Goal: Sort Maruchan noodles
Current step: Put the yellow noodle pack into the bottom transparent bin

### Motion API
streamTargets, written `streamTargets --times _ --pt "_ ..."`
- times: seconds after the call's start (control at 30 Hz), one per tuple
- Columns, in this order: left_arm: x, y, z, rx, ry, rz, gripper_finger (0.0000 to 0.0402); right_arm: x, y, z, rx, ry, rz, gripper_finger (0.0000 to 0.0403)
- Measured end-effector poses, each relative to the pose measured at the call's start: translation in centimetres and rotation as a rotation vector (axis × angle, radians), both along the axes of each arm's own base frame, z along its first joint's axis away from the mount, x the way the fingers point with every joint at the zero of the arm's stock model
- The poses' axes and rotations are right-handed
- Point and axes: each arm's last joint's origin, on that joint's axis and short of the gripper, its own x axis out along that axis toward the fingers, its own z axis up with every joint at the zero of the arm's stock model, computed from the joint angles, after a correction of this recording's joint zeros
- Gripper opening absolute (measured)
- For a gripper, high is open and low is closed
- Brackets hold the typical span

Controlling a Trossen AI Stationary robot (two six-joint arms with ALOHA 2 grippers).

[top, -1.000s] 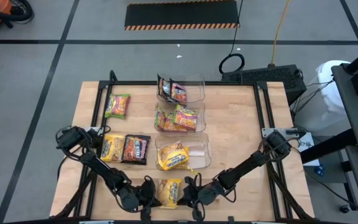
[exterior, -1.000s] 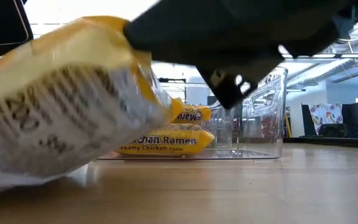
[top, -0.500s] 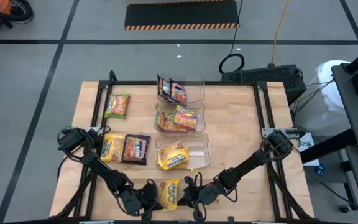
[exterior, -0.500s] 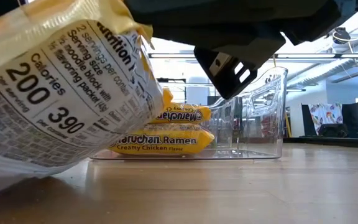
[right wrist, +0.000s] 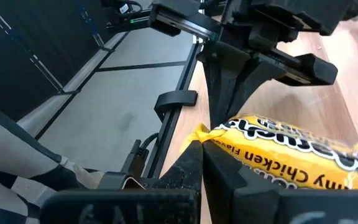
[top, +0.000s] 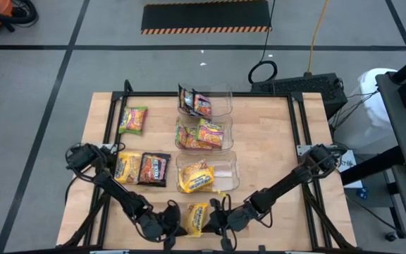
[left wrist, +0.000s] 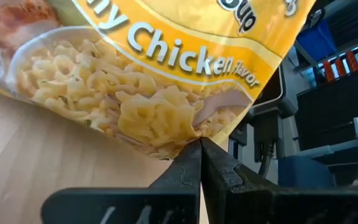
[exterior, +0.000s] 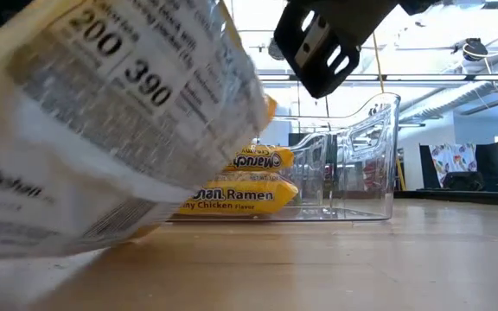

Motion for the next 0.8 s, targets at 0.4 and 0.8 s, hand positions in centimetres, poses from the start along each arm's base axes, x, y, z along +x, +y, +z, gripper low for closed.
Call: streamTargets --times 0.4,0.8 --pt "0.9 1.5 4.4 0.07 -0.164 0.02 0.0 -0.6 -0.4 1.9 -0.027 -0.002 0.01 0.0" --pt "1.9 3.1 5.4 0.133 -0.192 0.028 0.0 -1.4 -1.1 4.5 -0.06 -0.028 -0.01 0.0"
